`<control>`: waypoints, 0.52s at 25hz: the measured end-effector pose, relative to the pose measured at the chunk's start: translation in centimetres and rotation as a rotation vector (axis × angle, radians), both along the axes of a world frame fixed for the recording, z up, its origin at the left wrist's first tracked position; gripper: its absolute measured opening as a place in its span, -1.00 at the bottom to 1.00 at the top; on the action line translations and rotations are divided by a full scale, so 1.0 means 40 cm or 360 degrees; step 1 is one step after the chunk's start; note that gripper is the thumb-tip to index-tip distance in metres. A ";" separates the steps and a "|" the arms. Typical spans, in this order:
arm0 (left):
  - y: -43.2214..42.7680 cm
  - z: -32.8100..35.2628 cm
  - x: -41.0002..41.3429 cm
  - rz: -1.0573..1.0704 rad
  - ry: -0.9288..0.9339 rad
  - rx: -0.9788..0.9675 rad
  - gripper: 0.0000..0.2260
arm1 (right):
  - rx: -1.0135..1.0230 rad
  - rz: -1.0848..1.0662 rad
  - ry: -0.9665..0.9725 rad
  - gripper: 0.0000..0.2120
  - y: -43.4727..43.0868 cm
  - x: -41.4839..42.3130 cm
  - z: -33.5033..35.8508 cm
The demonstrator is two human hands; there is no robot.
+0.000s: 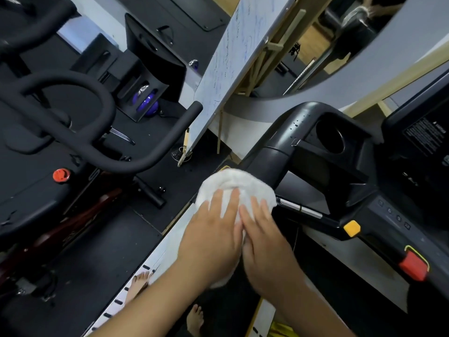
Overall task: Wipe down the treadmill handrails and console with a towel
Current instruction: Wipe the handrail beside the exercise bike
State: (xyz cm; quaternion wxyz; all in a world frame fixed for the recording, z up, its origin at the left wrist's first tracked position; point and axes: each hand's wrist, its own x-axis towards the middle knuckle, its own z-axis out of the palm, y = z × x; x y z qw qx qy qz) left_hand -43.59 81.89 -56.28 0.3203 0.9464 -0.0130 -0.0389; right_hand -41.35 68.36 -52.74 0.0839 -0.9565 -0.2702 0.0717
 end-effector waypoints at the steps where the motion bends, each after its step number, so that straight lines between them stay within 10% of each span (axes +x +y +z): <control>1: 0.002 -0.009 -0.015 -0.0020 0.0099 0.0112 -0.47 | 0.0017 0.0049 0.0061 -0.50 -0.013 -0.007 0.002; 8: 0.007 -0.001 0.124 0.0224 0.0358 -0.0234 -0.44 | -0.0012 0.0013 0.0184 -0.63 0.046 0.224 0.039; 13: 0.021 0.018 -0.130 0.0237 0.0301 0.0128 -0.39 | -0.0092 0.0493 -0.0049 -0.67 0.014 0.096 0.012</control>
